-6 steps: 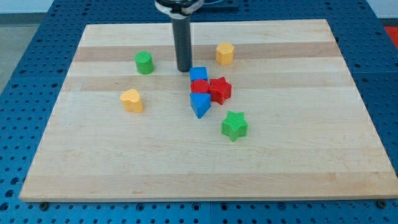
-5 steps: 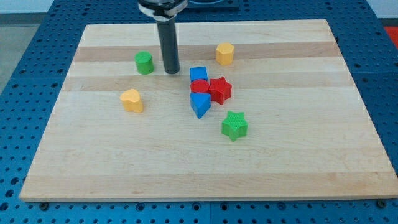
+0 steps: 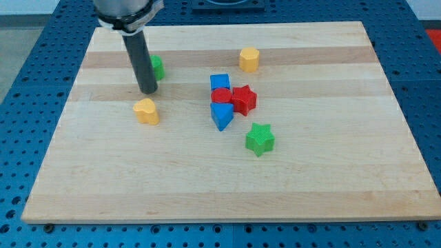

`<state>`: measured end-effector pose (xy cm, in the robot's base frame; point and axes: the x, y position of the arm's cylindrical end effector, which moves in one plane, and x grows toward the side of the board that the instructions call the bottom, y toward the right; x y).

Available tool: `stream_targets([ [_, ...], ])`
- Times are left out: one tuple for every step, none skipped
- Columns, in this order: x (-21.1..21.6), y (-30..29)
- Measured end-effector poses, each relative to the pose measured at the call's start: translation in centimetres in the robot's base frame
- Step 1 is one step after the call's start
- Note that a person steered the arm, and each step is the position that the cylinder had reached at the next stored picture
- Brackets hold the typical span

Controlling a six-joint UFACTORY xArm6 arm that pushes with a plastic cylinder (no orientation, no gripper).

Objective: Push the green circle and yellow hexagon to the top center of the board

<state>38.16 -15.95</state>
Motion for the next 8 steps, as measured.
stream_targets([
  [-1.1, -1.4],
  [-3.1, -1.6],
  [-4.3, -1.2],
  [-5.4, 0.8],
  [-6.8, 3.6],
  [-8.3, 5.7],
  [-9.6, 8.9],
  [-11.4, 12.6],
])
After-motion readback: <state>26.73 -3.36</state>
